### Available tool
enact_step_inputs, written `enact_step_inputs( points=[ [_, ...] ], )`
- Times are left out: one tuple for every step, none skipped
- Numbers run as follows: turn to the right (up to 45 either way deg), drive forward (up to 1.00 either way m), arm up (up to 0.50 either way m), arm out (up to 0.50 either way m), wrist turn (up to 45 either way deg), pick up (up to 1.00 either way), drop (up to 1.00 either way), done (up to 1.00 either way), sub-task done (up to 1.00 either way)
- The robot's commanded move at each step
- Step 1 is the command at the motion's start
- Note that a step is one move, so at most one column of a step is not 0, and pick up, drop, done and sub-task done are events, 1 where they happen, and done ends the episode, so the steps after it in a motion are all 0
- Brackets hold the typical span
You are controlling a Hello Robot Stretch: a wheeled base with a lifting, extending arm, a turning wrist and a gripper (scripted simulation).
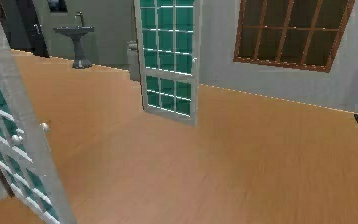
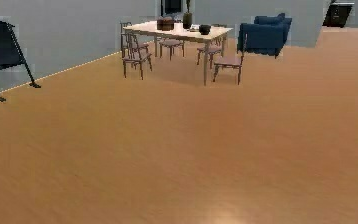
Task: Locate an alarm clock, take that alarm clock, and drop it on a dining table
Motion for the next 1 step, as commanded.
enact_step_inputs(
  points=[
    [0.0,0.80,0.00,0.00,0.0,0.00,0.00,0.00,0.00]
  ],
)
